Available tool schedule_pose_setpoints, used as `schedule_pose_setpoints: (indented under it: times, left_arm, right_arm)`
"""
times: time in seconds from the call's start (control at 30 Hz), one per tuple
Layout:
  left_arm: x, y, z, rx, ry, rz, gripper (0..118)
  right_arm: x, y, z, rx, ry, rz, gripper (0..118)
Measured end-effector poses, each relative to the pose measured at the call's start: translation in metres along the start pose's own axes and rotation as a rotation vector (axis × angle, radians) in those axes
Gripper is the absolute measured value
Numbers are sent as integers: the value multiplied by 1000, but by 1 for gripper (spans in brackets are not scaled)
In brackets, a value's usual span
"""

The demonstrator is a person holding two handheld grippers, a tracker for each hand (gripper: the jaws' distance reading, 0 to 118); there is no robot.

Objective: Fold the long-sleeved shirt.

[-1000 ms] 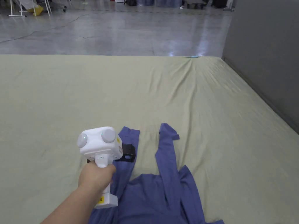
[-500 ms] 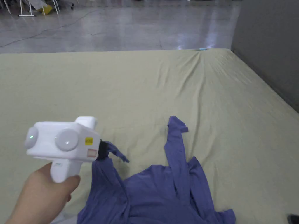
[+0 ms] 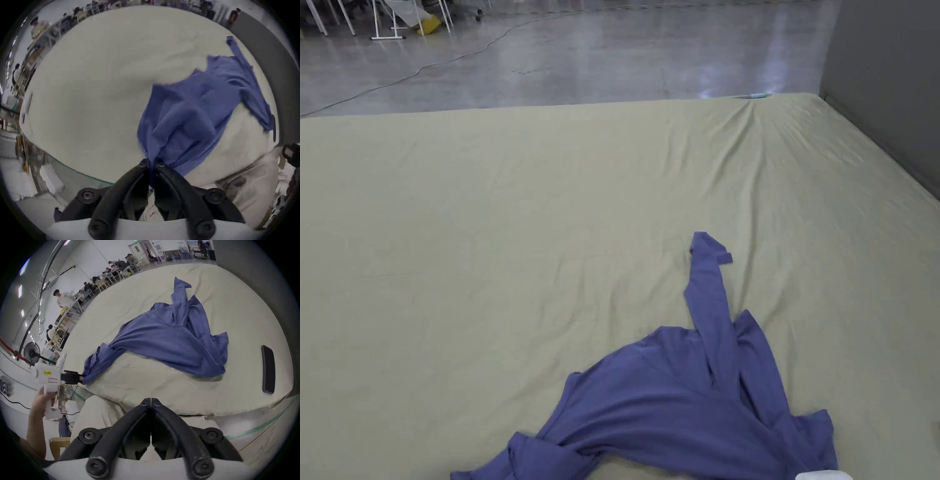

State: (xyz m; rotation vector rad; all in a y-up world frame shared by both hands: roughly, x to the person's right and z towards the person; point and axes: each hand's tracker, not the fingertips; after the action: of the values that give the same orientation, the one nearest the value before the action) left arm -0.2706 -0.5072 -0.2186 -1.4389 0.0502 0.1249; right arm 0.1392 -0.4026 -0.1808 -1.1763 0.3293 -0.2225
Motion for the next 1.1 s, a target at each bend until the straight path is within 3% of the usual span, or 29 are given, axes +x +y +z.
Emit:
schedule_pose_setpoints:
  times: [0.13,0.17,0.2,0.23,0.27,0.33,0.43,0.47,0.5,0.53,0.57,0.67,0.77,0.83,0.9,0.93,1.03,1.1]
  left_arm:
    - [11,12,10,31,13,-10,0]
    - [12,13,20,70,43,-26,9]
    - [14,12,34,126,89,-26,38]
    - [16,11,48,206,57,-26,81]
    - [20,11,66,287,-13,-32,116]
    - [29,9,99,415,-104,-28,117]
    - [52,13,109,400,-198,-108,117]
    - [61,11,104,382,-226,-114,116]
    - [68,11,98,353,-243,-146,104]
    - [78,14,87,272,-243,-183,70]
    - [89,17,78,242,-208,-190,0]
    - [109,45,58,248,-204,-220,0]
    - [116,101,49,295,-289,-101,0]
    - [126,140,36,308,-271,-107,2]
    - [133,176,10,226,-181,-109,99]
    - [138,180,5,255,-181,-81,117]
    - [145,198,-24,187,-207,-46,114]
    - [146,213,-44,181,-139,-86,106]
  right_arm:
    - [-8,-5,-3,-16,2,18,0]
    - [-8,-6,-2,-15,0,18,0]
    - [-8,-7,0,-10,0,14,0]
    - [-7,-7,4,-1,4,6,0]
    - [-5,-6,6,9,9,-2,0]
    - [-3,-4,7,12,6,-9,0]
    - [-2,0,5,10,-15,-7,0]
    - [-2,1,3,8,-16,-8,0]
    - [-3,2,2,7,-16,-10,0]
    - [-3,3,1,10,-12,-14,0]
    - [-3,3,1,13,-9,-17,0]
    - [-4,4,-2,15,2,-18,0]
    - [1,4,-4,6,5,-21,0]
    - [5,5,-5,2,1,-28,0]
    - [11,6,-5,-4,-8,-41,0]
    - [15,7,-5,-4,-13,-47,0]
    - [28,9,-3,-1,-33,-66,0]
    - [37,12,-3,-1,-50,-84,0]
